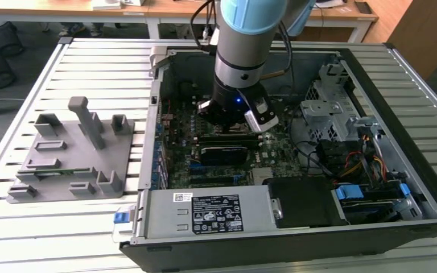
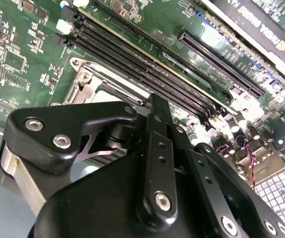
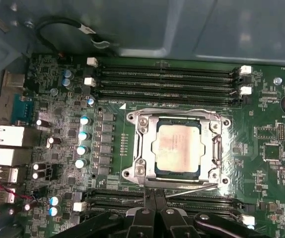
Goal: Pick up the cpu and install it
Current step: 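Install the second cpu locking lever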
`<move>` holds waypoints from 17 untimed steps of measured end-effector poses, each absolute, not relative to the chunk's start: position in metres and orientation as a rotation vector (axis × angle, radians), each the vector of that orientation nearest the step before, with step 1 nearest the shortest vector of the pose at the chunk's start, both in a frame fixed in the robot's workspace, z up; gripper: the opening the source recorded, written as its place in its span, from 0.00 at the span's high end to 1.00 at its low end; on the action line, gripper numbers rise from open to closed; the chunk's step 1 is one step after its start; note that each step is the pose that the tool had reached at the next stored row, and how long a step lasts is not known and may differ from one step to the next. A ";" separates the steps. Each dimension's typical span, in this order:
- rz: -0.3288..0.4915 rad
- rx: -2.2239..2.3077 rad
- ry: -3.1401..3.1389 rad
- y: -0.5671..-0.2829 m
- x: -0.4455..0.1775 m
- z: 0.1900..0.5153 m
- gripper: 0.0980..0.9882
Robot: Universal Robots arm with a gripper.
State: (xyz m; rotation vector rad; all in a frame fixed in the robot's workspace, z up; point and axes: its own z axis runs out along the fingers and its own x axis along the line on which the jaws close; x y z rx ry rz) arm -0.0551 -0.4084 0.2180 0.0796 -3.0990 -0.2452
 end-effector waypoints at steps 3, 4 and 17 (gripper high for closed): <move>-0.287 0.080 -3.096 -0.412 -0.056 0.218 0.99; -0.293 0.080 -3.096 -0.414 -0.056 0.217 0.99; -0.327 0.081 -3.093 -0.421 -0.062 0.213 0.99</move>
